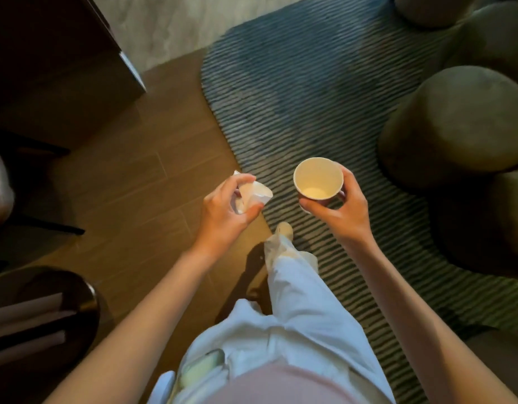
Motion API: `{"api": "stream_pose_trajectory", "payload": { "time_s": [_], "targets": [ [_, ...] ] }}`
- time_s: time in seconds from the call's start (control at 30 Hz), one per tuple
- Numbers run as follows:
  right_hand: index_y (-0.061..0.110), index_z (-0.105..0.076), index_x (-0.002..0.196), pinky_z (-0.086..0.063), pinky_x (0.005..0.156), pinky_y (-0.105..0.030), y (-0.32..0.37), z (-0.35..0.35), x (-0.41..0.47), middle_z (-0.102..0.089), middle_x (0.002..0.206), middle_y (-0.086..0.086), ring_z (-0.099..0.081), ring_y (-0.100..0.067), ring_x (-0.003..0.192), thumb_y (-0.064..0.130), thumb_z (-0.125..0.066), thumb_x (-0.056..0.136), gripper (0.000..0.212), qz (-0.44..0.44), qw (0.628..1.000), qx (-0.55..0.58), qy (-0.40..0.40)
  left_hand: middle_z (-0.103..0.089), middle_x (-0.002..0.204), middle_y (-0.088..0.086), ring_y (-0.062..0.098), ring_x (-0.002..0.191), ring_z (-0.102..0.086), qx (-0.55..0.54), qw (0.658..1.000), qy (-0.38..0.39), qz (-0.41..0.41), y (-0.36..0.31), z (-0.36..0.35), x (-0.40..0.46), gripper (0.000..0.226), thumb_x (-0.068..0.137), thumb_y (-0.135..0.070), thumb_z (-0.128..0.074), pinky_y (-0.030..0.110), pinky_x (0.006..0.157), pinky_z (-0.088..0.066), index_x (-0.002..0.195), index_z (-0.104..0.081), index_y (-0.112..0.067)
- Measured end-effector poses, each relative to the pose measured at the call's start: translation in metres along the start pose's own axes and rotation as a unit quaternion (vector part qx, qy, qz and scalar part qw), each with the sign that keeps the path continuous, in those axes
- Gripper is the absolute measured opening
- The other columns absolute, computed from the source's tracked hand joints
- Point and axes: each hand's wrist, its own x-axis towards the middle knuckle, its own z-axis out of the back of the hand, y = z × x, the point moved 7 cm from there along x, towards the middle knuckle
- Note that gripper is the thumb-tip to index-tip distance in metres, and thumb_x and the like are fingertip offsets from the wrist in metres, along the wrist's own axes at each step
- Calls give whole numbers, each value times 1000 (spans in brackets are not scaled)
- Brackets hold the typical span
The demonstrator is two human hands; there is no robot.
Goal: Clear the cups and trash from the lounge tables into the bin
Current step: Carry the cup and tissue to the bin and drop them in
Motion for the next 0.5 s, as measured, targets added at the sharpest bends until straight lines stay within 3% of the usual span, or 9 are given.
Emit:
{"api": "stream_pose_trajectory", "payload": {
  "time_s": [0.07, 0.27, 0.5],
  "targets": [
    [15, -48, 130, -52, 91, -45, -2, 4, 49, -55, 126, 1, -54, -14, 115, 25, -83, 70, 70, 11, 1000, 18, 11, -60, 105, -6, -8, 80, -52, 2, 1000, -2, 8, -8, -6, 45, 39, 78, -21, -75, 5, 66, -37, 113, -61, -15],
    [14, -47, 129, -49, 91, -23, 3, 20, 182, -56, 124, -2, -55, -11, 114, 24, -84, 69, 72, 45, 998, 25, 32, -61, 101, -8, -11, 79, -52, 2, 999, -33, 23, -29, -24, 169, 37, 76, -17, -77, 3, 67, -36, 111, -62, -15],
    [8, -51, 128, -52, 92, -38, -3, 26, 331, -58, 125, -5, -57, -16, 114, 36, -82, 67, 74, 43, 998, 44, 12, -63, 104, -8, -9, 77, -52, -4, 1000, -26, 13, -35, -45, 326, 39, 76, -17, -78, 4, 66, -35, 111, -62, -18]
  ]
}}
